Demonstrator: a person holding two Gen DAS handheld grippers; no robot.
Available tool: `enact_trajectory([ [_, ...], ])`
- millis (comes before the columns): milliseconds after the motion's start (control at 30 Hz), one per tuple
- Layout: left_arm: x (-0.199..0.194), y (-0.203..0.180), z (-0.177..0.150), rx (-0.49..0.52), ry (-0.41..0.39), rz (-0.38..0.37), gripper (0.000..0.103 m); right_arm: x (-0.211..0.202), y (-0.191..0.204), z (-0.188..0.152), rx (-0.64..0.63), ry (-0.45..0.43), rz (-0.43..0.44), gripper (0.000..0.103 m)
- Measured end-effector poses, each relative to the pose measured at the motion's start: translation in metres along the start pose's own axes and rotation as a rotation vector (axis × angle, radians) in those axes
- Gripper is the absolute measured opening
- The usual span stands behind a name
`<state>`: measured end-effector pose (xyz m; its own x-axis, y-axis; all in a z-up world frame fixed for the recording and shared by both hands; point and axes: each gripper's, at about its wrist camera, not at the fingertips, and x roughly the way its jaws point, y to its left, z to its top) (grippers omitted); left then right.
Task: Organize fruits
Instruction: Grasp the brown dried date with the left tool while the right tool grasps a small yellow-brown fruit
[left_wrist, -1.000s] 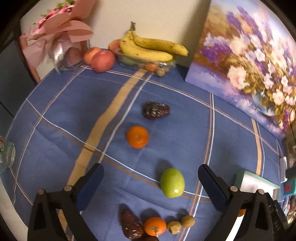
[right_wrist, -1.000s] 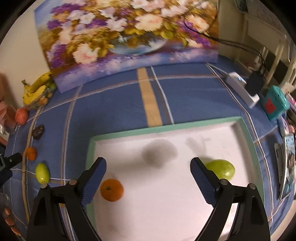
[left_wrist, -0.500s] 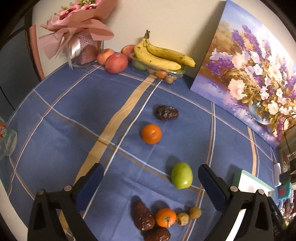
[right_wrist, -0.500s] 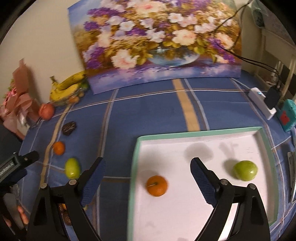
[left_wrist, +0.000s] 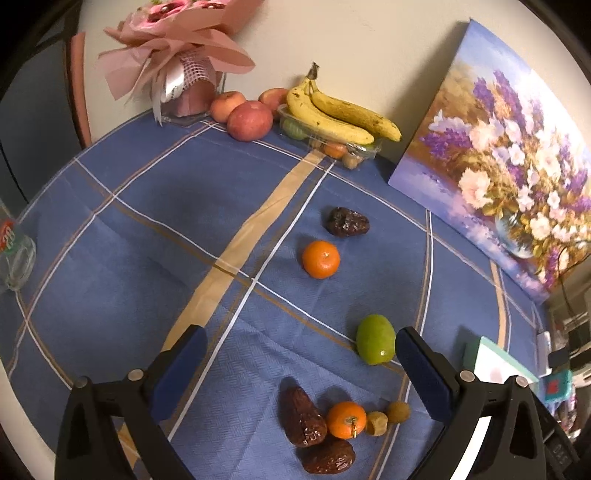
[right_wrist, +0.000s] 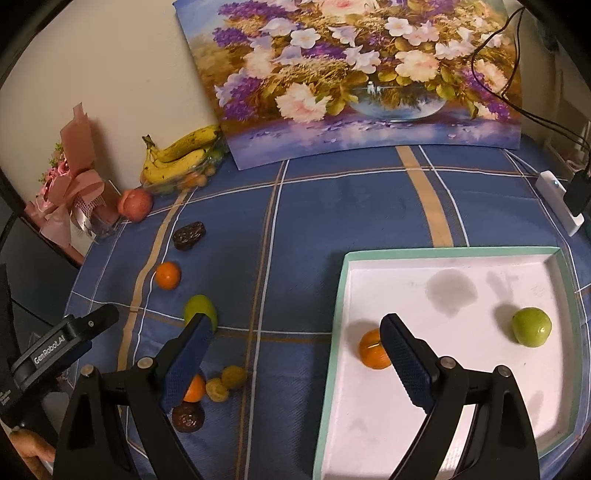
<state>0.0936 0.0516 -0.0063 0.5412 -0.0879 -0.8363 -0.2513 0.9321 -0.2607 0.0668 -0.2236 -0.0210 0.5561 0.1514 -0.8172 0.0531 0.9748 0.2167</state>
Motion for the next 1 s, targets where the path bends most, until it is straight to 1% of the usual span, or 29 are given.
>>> enact_trajectory([
  [133, 0.0, 0.007, -0.001, -0.022, 0.013, 0.013, 0.103, 0.002, 0.002, 0.001, 0.022, 0.011, 0.014, 0.092],
  [200, 0.004, 0.01, -0.004, -0.023, 0.039, 0.021, 0.103, 0.001, 0.005, 0.001, 0.015, 0.003, 0.015, 0.091],
  [267, 0.008, 0.011, -0.007, -0.015, 0.064, 0.034, 0.102, 0.0, 0.01, 0.0, -0.004, -0.004, 0.009, 0.086],
  [300, 0.01, 0.011, -0.009, -0.012, 0.078, 0.037, 0.101, 0.001, 0.012, 0.0, -0.009, -0.004, 0.011, 0.078],
  [333, 0.013, 0.012, -0.012, -0.013, 0.102, 0.032, 0.1, 0.001, 0.014, 0.001, -0.013, -0.001, 0.019, 0.075],
  [367, 0.015, 0.012, -0.014, -0.018, 0.12, 0.021, 0.096, 0.003, 0.016, 0.0, -0.016, 0.004, 0.031, 0.074],
  [400, 0.017, 0.012, -0.016, -0.024, 0.142, 0.006, 0.093, 0.004, 0.018, 0.0, -0.019, 0.007, 0.036, 0.069],
  [433, 0.02, 0.012, -0.017, -0.028, 0.158, -0.002, 0.089, 0.005, 0.02, 0.0, -0.023, 0.012, 0.042, 0.061],
  [467, 0.023, 0.013, -0.02, -0.031, 0.177, -0.008, 0.087, 0.006, 0.022, -0.001, -0.029, 0.018, 0.046, 0.058],
  [500, 0.025, 0.013, -0.022, -0.033, 0.195, -0.011, 0.085, 0.008, 0.025, -0.002, -0.036, 0.026, 0.051, 0.057],
  [567, 0.029, 0.013, -0.027, -0.042, 0.223, -0.019, 0.078, 0.012, 0.029, -0.004, -0.047, 0.041, 0.057, 0.055],
  [633, 0.033, 0.014, -0.03, -0.056, 0.252, -0.028, 0.073, 0.018, 0.032, -0.007, -0.052, 0.065, 0.068, 0.049],
  [700, 0.038, 0.013, -0.035, -0.064, 0.281, -0.038, 0.072, 0.025, 0.034, -0.01, -0.052, 0.094, 0.078, 0.048],
  [800, 0.043, 0.012, -0.039, -0.073, 0.312, -0.052, 0.071, 0.038, 0.036, -0.016, -0.056, 0.139, 0.075, 0.042],
  [867, 0.046, 0.011, -0.041, -0.074, 0.328, -0.055, 0.064, 0.046, 0.035, -0.019, -0.047, 0.167, 0.075, 0.041],
  [1000, 0.048, 0.012, -0.043, -0.08, 0.34, -0.053, 0.054, 0.06, 0.033, -0.026, -0.038, 0.218, 0.071, 0.036],
])
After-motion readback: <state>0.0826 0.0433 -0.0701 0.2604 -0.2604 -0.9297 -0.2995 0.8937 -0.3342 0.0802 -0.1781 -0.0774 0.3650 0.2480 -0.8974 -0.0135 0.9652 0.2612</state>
